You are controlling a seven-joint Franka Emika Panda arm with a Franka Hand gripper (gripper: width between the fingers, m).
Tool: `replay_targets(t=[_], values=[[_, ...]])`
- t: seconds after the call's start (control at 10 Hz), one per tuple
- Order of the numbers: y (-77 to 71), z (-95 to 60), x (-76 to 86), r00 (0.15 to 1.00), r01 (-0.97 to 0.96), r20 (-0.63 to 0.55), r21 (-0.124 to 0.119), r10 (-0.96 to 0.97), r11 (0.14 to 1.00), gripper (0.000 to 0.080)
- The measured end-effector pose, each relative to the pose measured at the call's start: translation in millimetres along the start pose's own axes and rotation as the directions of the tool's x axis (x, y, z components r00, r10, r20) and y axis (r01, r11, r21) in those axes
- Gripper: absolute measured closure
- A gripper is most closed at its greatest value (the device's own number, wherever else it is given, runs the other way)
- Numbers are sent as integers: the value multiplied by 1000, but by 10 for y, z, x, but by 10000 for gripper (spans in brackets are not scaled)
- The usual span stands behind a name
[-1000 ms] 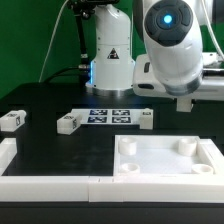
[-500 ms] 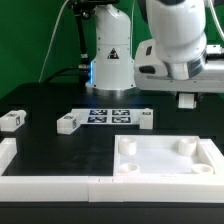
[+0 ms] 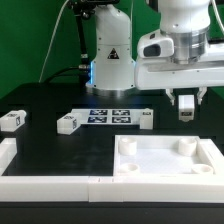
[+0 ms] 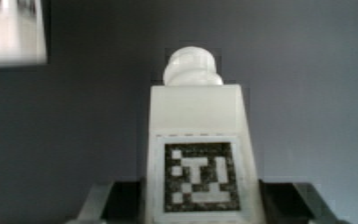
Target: Assemble one leg
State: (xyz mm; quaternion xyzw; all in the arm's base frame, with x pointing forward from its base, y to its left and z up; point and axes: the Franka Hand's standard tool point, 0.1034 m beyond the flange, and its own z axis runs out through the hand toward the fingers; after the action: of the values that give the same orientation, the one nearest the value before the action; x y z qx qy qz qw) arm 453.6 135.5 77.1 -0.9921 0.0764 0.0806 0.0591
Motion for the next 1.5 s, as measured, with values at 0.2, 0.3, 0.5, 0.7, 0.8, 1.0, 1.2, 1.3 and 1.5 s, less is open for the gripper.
replay_targets(t=[0.2, 0.3, 0.5, 0.7, 0.8, 1.0, 1.2, 1.3, 1.5], values=[[-29, -126, 192, 990, 84, -110, -10, -85, 996, 509], [-73, -121, 227, 964, 87, -253, 6, -82, 996, 509], [-127, -107, 180, 904, 116, -417, 19, -97, 993, 509], [-124, -96, 177, 905, 122, -413, 16, -105, 992, 509], [-118, -162, 196, 908, 134, -402, 7, -120, 991, 509], [-147, -389, 278, 893, 165, -423, -2, -150, 986, 509], [-78, -472, 456, 867, 221, -450, -36, -214, 975, 509], [-40, -470, 540, 856, 237, -463, -48, -232, 970, 509], [-43, -475, 625, 851, 260, -458, -58, -257, 964, 508]])
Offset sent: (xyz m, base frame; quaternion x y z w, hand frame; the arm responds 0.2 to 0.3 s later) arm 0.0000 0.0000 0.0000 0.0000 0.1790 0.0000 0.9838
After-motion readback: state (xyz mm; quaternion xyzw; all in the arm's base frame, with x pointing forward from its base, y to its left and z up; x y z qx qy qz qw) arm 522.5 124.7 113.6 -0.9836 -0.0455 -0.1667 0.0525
